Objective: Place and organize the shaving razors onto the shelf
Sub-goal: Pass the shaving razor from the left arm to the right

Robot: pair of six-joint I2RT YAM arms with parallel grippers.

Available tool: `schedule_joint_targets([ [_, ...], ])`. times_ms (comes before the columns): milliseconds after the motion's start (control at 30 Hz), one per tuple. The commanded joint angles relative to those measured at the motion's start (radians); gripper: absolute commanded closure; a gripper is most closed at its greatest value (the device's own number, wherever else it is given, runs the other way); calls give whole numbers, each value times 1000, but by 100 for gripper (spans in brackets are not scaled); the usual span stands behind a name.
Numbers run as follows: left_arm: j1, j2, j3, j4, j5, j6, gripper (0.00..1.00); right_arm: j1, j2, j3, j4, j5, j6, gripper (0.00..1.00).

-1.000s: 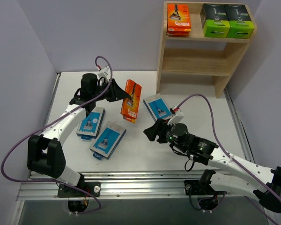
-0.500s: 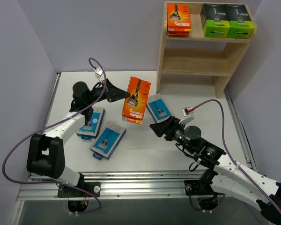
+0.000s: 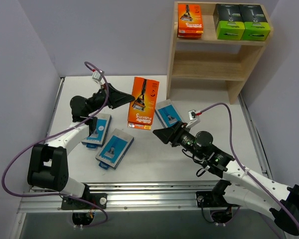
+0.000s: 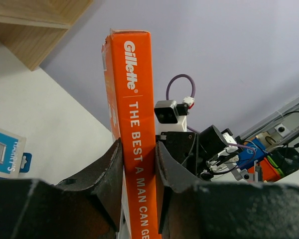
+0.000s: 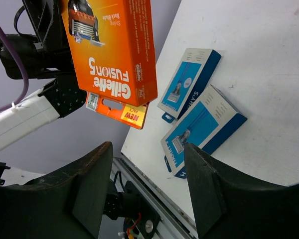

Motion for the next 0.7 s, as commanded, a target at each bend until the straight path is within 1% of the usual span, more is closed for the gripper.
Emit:
schedule_joint_targets([
  [0, 10, 3, 7, 192, -15, -81, 98, 3, 9, 5, 116, -47, -11, 46],
  [100, 10, 15, 1, 219, -20, -105, 98, 3, 26, 13, 134, -59, -18, 48],
  [233, 13, 32, -8, 296, -30, -147, 98, 6, 52, 19, 159, -70, -23, 50],
  [333, 14, 28, -13, 305, -30, -150, 98, 6, 78, 28, 186, -82, -21, 52],
  [667, 11, 8, -46, 325, -38, -155, 98, 8, 127, 65, 232, -88, -28, 53],
])
